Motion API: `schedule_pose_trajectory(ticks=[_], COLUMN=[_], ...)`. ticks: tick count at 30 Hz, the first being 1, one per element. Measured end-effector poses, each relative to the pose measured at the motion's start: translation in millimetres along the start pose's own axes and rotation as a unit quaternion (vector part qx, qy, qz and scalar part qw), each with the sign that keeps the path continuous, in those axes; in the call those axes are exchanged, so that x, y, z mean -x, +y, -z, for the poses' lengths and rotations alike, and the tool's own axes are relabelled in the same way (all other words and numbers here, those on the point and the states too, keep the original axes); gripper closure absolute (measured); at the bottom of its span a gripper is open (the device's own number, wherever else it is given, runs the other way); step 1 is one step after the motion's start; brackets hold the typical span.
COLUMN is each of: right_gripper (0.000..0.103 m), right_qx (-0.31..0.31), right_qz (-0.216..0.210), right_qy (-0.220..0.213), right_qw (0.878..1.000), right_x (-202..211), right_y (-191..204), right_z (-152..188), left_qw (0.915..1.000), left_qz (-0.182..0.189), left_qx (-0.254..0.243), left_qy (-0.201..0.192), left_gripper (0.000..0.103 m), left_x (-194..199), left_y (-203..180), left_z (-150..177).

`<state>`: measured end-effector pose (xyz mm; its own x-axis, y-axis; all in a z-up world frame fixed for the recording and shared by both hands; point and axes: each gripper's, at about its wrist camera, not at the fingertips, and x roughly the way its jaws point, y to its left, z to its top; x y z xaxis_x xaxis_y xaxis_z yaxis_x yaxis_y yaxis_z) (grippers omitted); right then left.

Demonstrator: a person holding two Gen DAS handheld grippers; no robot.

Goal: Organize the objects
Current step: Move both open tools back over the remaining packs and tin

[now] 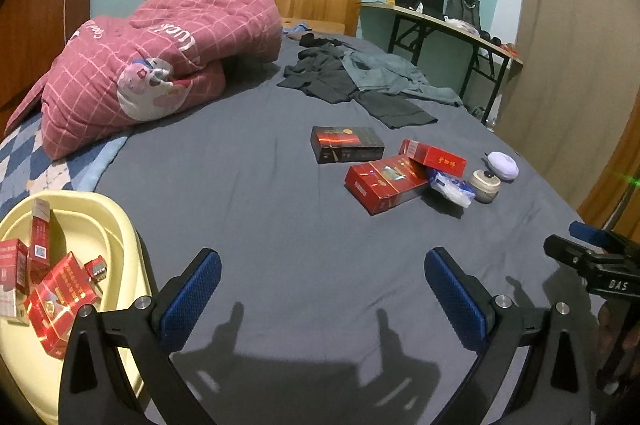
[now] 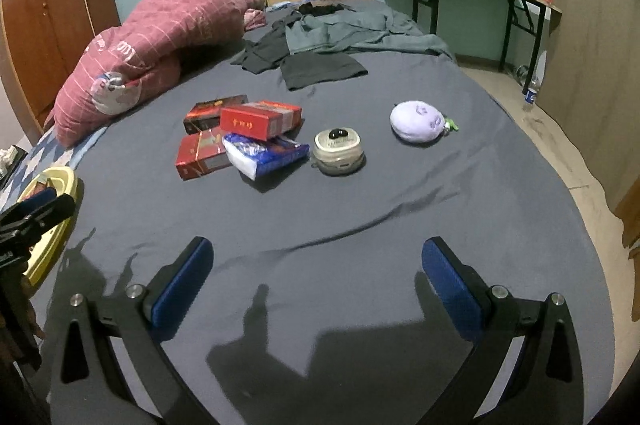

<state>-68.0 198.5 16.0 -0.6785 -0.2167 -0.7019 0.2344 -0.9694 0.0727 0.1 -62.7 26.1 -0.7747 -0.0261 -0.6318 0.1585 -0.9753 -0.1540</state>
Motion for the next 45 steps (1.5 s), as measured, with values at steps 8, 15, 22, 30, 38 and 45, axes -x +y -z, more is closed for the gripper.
schedule_pose_trajectory(ticks=[8, 15, 22, 30, 38, 45], right_gripper=[0.0, 0.0, 0.0, 0.0, 0.0, 0.0], right_qx=[0.003, -0.001, 0.003, 0.005, 0.058, 0.041], right_qz=[0.0, -0.001, -0.004, 0.034, 0.024, 0.016], right_qy=[0.01, 0.011, 0.02, -0.019, -0.021, 0.007], right_qw=[1.0, 1.0, 1.0, 0.999, 0.998, 0.999], right_x=[-5.4, -5.3, -7.9, -0.6, -24.0, -76.0], right_y=[4.0, 1.3, 2.4, -21.4, -60.6, -101.3], right_z=[4.8, 5.3, 5.1, -10.7, -36.5, -73.5], left_qw=[1.0, 0.9999, 0.9999, 0.9986, 0.9864, 0.9713], left_qz=[0.003, 0.005, 0.008, 0.044, 0.089, 0.111], left_qx=[-0.004, 0.011, 0.01, -0.025, -0.13, -0.203], left_qy=[-0.001, 0.006, 0.011, 0.014, 0.047, 0.058], left_gripper=[0.0, 0.0, 0.0, 0.0, 0.0, 0.0], left_x=[7.1, 4.4, -0.9, -19.7, -78.0, -127.9], left_y=[-0.9, 3.8, 1.9, -18.3, -45.4, -55.7], left_z=[1.2, 1.1, -0.8, -19.4, -39.7, -63.5])
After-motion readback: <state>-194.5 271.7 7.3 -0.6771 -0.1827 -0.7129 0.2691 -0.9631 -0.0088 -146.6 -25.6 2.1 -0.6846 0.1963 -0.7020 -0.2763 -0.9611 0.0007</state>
